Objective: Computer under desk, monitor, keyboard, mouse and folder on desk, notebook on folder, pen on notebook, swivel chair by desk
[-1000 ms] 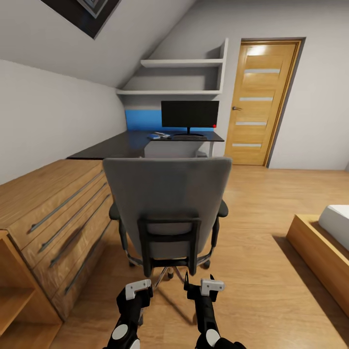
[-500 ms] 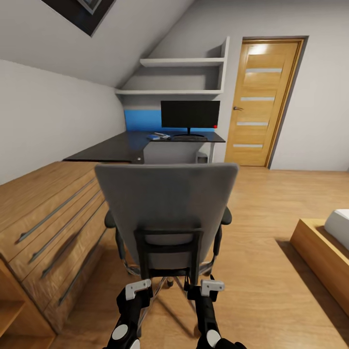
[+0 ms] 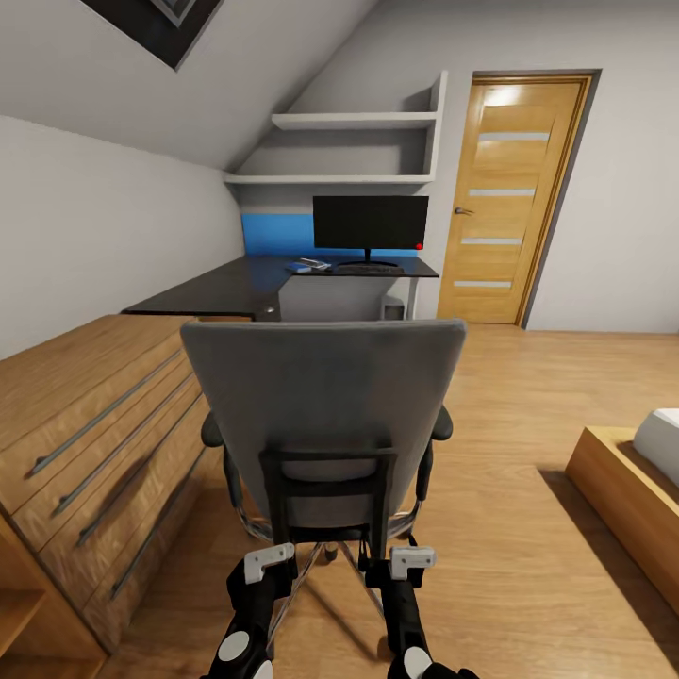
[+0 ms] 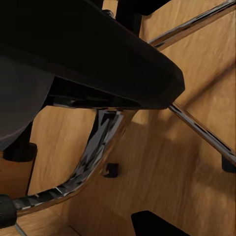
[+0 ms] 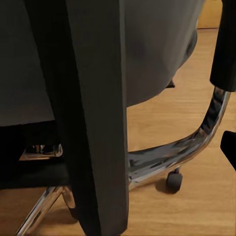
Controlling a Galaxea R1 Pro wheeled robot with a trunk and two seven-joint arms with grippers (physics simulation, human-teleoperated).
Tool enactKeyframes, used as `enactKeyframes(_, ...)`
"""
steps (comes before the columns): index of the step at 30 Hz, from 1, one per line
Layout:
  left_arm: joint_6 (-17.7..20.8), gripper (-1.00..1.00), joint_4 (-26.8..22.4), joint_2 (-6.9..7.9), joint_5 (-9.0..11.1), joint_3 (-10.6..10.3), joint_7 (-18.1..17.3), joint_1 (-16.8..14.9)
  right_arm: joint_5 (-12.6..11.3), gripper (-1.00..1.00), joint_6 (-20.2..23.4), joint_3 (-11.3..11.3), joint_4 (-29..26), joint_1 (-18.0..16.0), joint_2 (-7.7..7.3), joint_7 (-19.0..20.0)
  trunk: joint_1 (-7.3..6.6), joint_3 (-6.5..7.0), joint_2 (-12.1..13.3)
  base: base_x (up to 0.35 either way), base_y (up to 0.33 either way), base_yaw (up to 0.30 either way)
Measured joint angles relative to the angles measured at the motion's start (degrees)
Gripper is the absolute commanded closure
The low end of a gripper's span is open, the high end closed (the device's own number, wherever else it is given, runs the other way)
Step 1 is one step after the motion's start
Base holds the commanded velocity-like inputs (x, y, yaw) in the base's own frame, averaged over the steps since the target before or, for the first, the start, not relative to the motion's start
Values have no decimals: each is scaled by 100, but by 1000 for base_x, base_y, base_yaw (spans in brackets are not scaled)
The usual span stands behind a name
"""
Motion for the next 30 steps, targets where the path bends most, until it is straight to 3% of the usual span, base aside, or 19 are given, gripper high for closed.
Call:
enactKeyframes(16,-43,-100,1,3,-1,0,5,0,-41,-100,2,-4,14,4,0,9,-2,-1,0,256,-7,0)
enactKeyframes(30,-117,-100,12,-5,86,-13,10,4,148,-100,59,49,166,0,12,52,-1,-1,0,246,-158,0)
